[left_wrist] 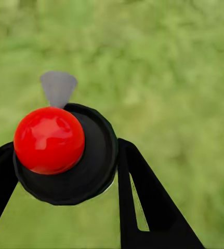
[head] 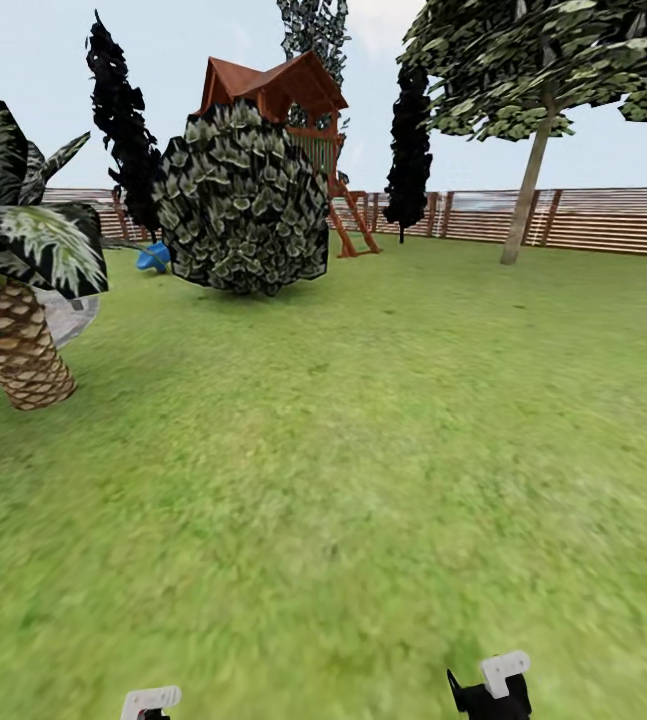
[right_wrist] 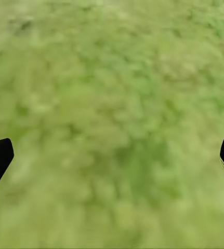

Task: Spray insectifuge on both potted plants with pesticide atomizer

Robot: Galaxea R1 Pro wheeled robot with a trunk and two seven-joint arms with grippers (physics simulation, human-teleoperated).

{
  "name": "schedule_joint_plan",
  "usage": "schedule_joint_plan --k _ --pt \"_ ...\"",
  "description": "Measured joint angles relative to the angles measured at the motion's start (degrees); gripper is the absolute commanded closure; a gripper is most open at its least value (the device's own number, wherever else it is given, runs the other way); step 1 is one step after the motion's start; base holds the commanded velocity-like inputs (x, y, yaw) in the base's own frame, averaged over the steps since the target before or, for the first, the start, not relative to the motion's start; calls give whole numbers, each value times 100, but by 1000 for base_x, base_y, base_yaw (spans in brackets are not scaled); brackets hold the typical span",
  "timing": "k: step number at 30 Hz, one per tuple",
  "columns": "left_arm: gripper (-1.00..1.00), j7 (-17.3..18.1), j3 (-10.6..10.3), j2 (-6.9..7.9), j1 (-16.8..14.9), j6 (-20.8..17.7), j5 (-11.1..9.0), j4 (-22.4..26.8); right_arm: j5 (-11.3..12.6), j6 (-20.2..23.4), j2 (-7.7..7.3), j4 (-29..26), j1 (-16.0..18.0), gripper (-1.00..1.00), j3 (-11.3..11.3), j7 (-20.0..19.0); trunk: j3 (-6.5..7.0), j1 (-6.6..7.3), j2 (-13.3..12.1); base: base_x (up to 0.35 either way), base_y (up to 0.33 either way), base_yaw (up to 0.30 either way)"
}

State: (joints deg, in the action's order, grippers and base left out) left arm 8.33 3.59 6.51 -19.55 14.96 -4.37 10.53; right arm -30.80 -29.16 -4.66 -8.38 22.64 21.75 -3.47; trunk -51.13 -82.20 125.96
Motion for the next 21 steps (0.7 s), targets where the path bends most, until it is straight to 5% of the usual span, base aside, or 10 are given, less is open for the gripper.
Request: schedule_joint_plan --k 21 --pt "100 0 0 0 0 87 7 0 -1 0 0 0 0 -100 0 -2 -127 0 0 337 -79 87"
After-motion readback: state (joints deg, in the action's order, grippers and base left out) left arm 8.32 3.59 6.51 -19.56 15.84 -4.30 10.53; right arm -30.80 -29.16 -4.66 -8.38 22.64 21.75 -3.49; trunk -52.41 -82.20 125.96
